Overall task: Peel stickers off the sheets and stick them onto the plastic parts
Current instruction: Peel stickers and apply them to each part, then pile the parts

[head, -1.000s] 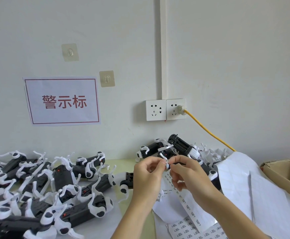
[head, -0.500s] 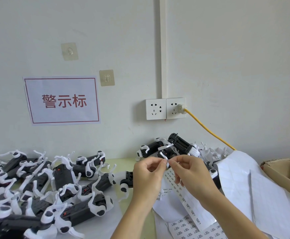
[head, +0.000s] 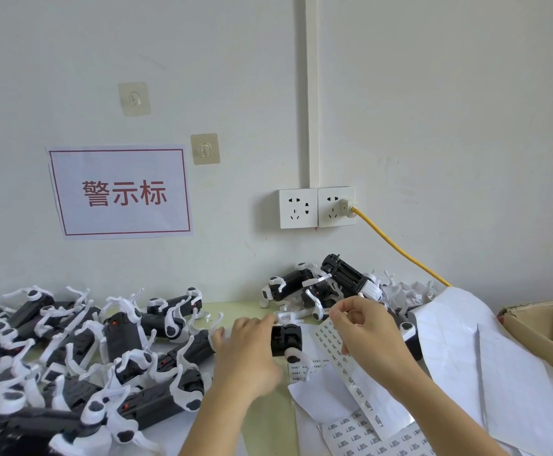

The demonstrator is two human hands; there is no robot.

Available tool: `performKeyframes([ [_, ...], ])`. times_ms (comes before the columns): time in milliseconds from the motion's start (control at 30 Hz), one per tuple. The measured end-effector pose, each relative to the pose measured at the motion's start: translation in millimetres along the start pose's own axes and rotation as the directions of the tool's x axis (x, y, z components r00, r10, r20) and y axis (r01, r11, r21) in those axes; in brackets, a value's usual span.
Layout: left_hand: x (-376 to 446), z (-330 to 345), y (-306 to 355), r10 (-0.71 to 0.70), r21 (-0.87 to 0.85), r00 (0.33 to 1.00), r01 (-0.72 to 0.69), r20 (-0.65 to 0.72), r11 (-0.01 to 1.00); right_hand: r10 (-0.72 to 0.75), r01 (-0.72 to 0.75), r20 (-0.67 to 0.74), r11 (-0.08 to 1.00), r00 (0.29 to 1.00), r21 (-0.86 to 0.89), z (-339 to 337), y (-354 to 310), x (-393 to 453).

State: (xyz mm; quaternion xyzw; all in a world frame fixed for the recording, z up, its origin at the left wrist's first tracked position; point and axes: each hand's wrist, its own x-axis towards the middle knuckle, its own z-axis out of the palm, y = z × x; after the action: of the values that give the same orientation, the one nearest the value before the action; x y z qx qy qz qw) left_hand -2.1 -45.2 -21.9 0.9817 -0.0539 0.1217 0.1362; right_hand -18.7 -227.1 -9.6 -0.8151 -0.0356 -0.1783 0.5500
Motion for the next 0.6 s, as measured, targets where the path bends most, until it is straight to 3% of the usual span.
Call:
performKeyframes([
  [67, 1, 5, -1, 0.011, 0.093, 1.000, -0.010, -0.008, 0.996, -0.006, 0.007, 0.027, 1.000, 1.000, -0.027, 0, 0, -1],
  [167, 4, 5, -1, -0.007, 0.094, 0.995, 0.017, -0.102, 0.995, -0.028, 0.031, 0.051, 0.998, 0.998, -0.051, 0, 0, -1],
  [300, 4, 0, 4, -0.065, -0.207, 0.971, 0.017, -0.229, 0.978, -0.082, 0.082, 0.090, 0.997, 0.993, 0.004, 0, -3, -3],
  [333, 4, -4, 7, -0.102, -0.358, 0.970, 0.017, -0.220, 0.934, -0.103, 0.101, 0.104, 0.995, 0.989, 0.022, 0, -4, -5],
  [433, 0, -11, 16, -0.161, -0.737, 0.983, 0.043, -0.091, 0.675, -0.164, 0.160, 0.129, 0.986, 0.978, 0.046, 0, -7, -7],
  [600, -4, -9, 24, -0.026, -0.887, 0.994, 0.110, 0.110, 0.449, -0.209, 0.207, 0.120, 0.978, 0.971, 0.033, -2, -10, -8],
])
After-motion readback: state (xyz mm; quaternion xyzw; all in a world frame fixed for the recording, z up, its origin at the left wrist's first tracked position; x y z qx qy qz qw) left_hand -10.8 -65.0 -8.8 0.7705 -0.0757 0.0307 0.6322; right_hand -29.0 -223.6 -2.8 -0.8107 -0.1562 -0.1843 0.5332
